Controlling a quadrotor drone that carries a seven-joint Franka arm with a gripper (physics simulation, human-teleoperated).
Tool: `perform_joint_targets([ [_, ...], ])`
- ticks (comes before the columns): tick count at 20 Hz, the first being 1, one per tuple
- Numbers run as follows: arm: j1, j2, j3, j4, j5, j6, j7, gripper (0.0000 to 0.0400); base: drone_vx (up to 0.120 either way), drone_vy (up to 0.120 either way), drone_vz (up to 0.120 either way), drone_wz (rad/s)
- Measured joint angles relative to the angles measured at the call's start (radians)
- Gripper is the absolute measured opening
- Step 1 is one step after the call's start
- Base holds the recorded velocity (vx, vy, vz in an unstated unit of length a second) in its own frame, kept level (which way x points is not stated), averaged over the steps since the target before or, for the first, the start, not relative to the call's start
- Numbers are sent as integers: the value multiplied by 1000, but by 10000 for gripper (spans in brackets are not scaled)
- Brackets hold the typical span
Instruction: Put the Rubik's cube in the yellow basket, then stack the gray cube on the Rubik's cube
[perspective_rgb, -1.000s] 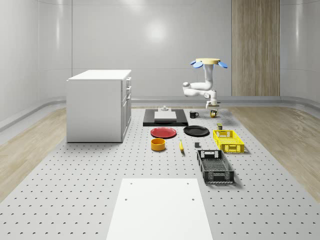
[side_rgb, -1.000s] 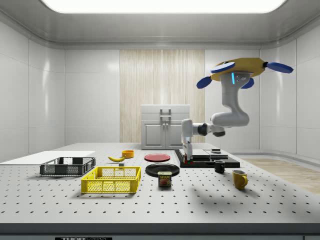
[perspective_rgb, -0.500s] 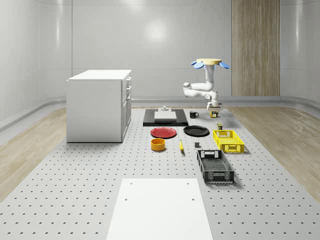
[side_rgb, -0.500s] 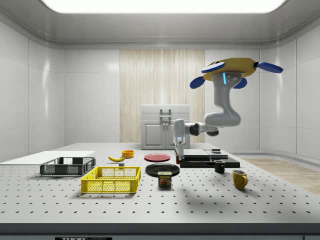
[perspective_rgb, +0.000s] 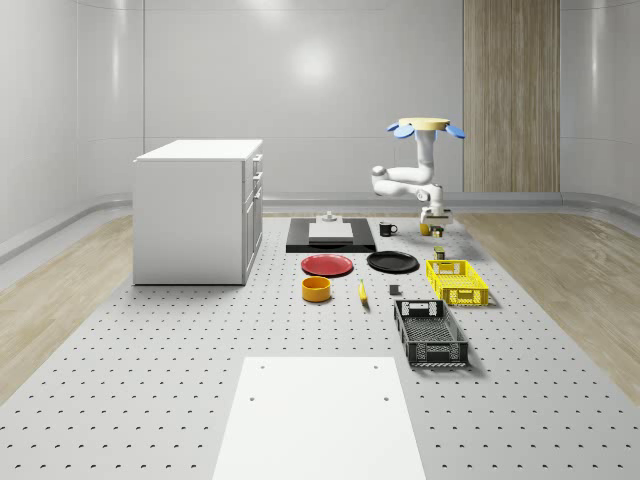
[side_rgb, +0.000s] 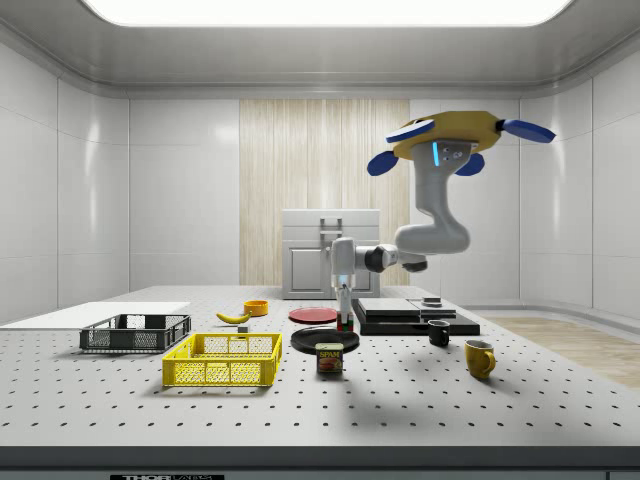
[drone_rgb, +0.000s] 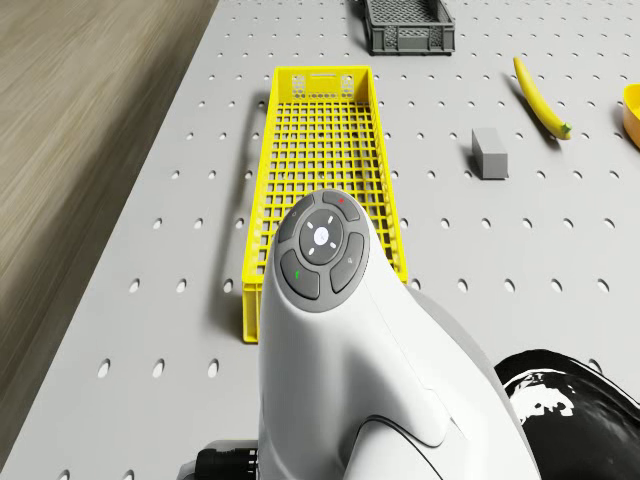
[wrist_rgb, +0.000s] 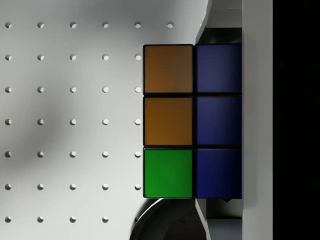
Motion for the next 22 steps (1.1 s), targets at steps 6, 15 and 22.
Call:
perform_joint_targets([
  [6,-2,-7,1,0,3,7,2,325,120,0,0,0],
  [15,-5,-17,2,1,7,16,4,325,120,0,0,0],
  [22,-7,-24,3,1,10,22,6,325,120,0,0,0],
])
